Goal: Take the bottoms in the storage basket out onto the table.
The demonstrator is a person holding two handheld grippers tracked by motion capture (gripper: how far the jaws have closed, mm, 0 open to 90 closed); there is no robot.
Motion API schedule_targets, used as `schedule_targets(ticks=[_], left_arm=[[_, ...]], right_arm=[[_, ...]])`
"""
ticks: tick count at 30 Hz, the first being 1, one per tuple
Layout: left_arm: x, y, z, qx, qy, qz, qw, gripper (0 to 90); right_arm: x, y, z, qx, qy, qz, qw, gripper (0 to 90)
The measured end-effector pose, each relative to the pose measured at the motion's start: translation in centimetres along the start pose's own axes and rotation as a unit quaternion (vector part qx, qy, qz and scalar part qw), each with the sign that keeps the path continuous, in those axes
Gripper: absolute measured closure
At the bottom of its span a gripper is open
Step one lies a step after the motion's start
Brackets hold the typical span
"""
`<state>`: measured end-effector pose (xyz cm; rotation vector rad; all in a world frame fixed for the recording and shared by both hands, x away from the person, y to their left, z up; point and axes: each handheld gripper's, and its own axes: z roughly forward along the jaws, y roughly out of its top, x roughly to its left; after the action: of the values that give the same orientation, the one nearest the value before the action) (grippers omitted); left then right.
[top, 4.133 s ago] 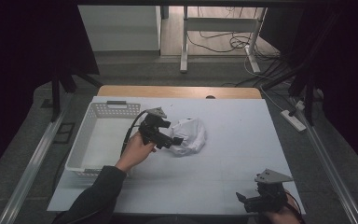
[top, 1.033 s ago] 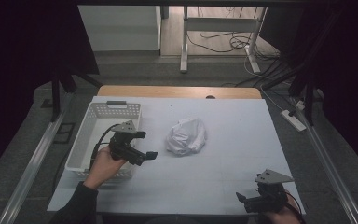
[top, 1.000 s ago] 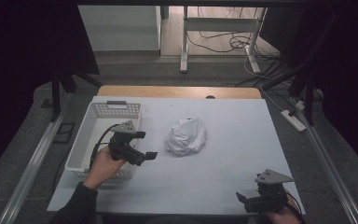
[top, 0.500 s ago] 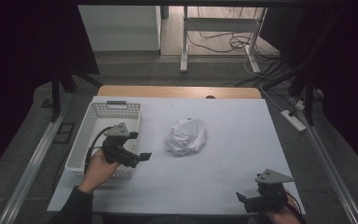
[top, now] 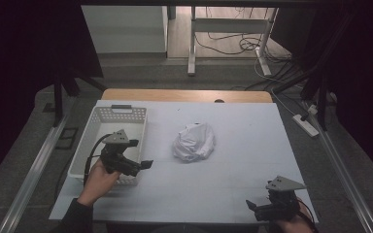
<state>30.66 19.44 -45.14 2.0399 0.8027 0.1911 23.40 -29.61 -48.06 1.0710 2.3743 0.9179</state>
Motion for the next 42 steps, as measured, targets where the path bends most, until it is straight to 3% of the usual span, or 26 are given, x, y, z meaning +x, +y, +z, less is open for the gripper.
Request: schedule_targets(ticks=[17,42], left_arm=[[-0.2,-1.6,-1.7,-0.003,0.021,-0.018,0.9996,0.0],[-0.8,-4.2,-3.5,-0.01,0.034,-0.036,0.9987,0.0]], right_arm=[[0.0,0.0,0.0,0.002,-0.001,-0.001,1.0,0.2],[-0.1,0.0,0.0,0.0,-0.004,0.005,1.0,0.2]])
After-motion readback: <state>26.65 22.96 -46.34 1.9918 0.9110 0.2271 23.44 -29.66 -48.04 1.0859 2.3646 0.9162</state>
